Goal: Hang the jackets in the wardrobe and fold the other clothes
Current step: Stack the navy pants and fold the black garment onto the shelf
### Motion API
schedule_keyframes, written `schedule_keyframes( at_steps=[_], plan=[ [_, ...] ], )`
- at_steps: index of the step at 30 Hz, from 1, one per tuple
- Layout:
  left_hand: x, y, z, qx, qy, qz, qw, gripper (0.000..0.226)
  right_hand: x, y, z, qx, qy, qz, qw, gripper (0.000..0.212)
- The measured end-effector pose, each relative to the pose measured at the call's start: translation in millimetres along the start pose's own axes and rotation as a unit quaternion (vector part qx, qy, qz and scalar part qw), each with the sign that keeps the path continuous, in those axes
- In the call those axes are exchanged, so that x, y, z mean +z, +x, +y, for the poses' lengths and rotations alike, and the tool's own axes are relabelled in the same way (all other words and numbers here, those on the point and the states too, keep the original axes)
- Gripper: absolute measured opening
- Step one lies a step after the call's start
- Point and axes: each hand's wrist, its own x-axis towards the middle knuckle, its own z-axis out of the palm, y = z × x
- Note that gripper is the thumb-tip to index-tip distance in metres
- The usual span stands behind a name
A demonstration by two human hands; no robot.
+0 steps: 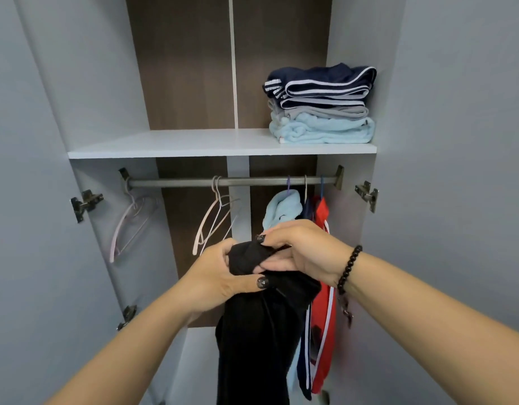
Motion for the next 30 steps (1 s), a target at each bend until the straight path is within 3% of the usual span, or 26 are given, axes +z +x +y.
schedule_keyframes(
  at_steps=[3,5,8,12,14,17,20,24,27,30],
  plan=[
    [0.7,-6.2,7.5,0.014,0.041,0.016,0.999,0.036,-0.9,-10.3,-4.9,-0.044,-0.047,-0.044,0.997,0.029],
    [-0.8,-8.1,10.9,0.023,0.012,0.039,0.999,0.031,-6.2,-16.5,-4.5,-0.126,-0.149,-0.016,0.981,0.033],
    [-8.6,-9.3,19.2,0.032,-0.037,0.074,0.996,0.023,-21.2,-25.5,2.6,-0.249,-0.36,0.054,0.897,0.02],
    [-19.3,-10.5,31.4,0.044,-0.087,0.092,0.991,0.025,-46.2,-27.6,25.2,-0.254,-0.545,0.087,0.794,0.016],
    [-24.2,-10.7,35.2,0.044,-0.085,0.089,0.991,0.033,-51.6,-26.3,31.7,-0.264,-0.57,0.096,0.772,0.017],
    [-31.1,-13.7,39.3,0.037,-0.045,0.066,0.996,0.051,-53.6,-28.2,30.9,-0.295,-0.529,0.069,0.793,0.018],
    [-39.5,-16.3,42.3,0.046,0.043,0.052,0.997,0.033,-54.3,-29.5,27.7,-0.3,-0.511,0.041,0.804,0.016],
    [-48.8,-14.1,36.5,0.048,0.239,0.051,0.968,0.037,-54.3,-34.8,12.3,-0.238,-0.534,-0.017,0.811,0.023],
    [-50.2,-12.7,27.4,0.036,0.254,0.037,0.966,0.033,-55.8,-34.8,0.2,-0.224,-0.513,-0.056,0.827,0.02],
    [-45.5,-13.7,25.2,0.024,0.199,0.029,0.979,0.031,-58.4,-31.8,-1.2,-0.251,-0.468,-0.024,0.847,0.014]
  ],
)
